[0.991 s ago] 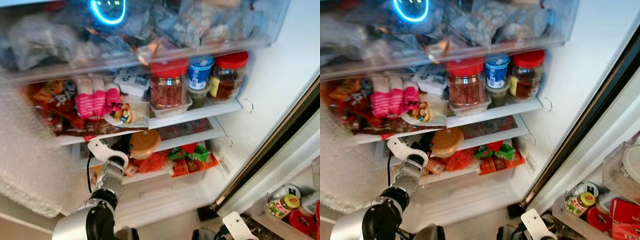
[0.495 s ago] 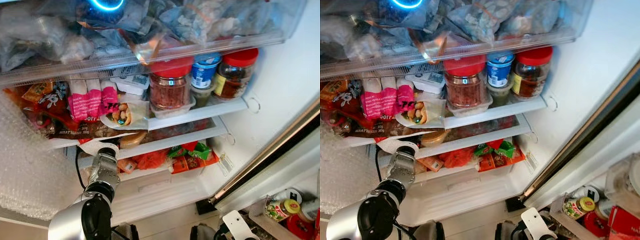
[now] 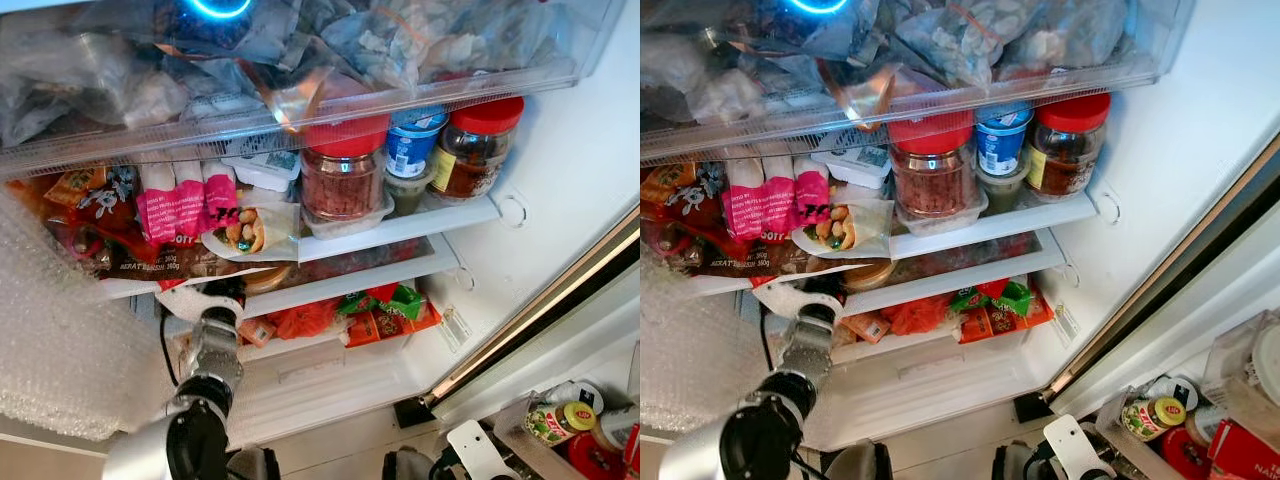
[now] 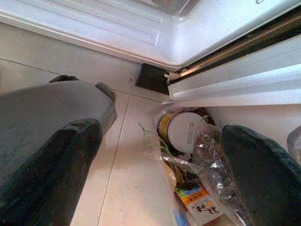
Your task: Restocking fridge
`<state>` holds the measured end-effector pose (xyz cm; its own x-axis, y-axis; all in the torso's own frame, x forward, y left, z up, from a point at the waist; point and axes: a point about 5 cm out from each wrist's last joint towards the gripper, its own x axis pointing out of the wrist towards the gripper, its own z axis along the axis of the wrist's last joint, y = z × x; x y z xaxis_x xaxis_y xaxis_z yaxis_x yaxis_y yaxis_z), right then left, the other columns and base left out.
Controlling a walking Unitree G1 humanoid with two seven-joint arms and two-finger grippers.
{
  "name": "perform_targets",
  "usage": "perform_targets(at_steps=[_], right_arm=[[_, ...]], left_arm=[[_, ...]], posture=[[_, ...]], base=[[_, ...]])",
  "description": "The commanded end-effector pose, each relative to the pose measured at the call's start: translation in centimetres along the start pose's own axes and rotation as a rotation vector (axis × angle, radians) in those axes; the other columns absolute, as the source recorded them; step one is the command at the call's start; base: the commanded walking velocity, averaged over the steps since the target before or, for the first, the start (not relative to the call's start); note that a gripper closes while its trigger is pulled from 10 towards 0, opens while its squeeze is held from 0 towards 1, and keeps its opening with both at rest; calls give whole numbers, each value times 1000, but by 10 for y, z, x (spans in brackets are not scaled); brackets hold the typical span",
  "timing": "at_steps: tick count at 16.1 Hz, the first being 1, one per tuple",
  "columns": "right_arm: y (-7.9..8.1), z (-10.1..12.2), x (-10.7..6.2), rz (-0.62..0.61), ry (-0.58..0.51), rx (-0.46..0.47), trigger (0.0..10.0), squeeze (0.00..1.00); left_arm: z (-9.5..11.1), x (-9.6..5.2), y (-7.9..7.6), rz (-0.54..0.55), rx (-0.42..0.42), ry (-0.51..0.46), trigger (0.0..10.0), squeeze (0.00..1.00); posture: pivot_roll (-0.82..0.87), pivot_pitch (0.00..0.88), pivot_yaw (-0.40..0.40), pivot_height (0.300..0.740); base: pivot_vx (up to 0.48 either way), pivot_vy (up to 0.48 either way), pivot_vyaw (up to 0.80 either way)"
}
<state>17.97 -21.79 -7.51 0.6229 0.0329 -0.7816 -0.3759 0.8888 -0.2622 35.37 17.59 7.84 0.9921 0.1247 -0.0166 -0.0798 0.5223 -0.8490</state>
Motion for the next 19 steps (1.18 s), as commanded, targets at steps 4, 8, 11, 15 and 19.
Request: perform_targets(at_steps=[4,8,11,15,19], right_arm=[[27,-43,-11,81,175,19,10000,0],[27,-41,-10,80,174,21,10000,0],[28,-38,-9,77,166,28,10000,0],[28,-37,-9,74,165,31,10000,0],[29,-36,-8,72,164,34,10000,0]], left_arm=[[-4,-11,17,8,-122,8,10000,0],[1,-13,12,-98,-119,16,10000,0],[-1,-16,5,-170,-84,33,10000,0],[-1,-18,2,-201,-58,68,10000,0],[2,-30,9,-204,-22,86,10000,0]], posture=[[-203,178,23,652],[-190,162,30,652],[-189,154,39,652],[-187,149,44,652],[-181,145,49,652]], base=[[0,0,0],[0,0,0],[0,0,0],[0,0,0],[0,0,0]])
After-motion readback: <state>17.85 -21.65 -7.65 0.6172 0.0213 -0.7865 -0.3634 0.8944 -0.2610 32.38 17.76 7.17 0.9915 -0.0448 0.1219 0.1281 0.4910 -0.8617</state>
